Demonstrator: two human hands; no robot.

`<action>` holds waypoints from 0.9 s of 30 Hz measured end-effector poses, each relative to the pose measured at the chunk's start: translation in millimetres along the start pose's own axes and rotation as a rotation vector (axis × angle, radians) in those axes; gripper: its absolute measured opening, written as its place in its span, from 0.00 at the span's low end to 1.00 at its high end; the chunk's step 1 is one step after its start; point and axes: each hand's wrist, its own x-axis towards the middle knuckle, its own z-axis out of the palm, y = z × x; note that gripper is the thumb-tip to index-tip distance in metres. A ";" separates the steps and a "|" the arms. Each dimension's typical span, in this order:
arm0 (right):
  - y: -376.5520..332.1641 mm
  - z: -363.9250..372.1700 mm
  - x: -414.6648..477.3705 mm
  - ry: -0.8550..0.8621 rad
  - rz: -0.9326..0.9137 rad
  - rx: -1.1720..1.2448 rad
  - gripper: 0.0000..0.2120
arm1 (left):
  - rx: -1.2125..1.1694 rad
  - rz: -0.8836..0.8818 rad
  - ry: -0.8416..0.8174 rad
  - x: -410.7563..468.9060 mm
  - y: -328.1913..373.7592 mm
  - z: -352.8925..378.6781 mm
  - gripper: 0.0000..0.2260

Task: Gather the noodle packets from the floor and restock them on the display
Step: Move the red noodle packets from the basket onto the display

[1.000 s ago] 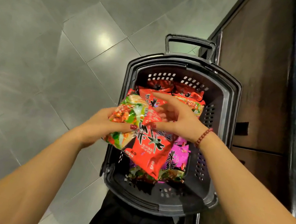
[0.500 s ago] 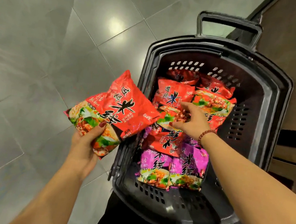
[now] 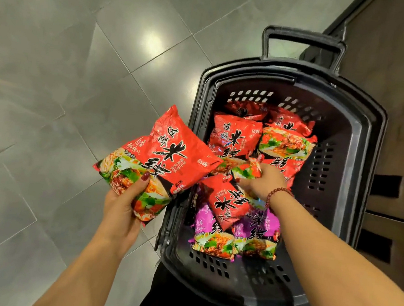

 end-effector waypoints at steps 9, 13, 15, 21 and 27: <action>4.0 -79.1 -151.8 0.371 0.118 1.226 0.06 | -0.055 -0.091 -0.078 -73.1 63.1 29.3 0.25; -20.3 -120.3 -238.2 0.454 0.018 1.678 0.07 | -0.103 -0.070 -0.203 -121.8 114.0 67.3 0.11; -35.5 -139.4 -285.9 0.452 -0.046 1.809 0.05 | -0.105 -0.038 -0.283 -154.5 136.7 89.2 0.13; -55.3 -187.8 -404.3 0.517 -0.200 2.060 0.24 | -0.065 -0.001 -0.561 -274.5 172.0 160.2 0.21; -25.5 -221.9 -485.2 0.686 -0.321 2.218 0.15 | 0.035 -0.074 -0.794 -365.5 148.2 203.6 0.09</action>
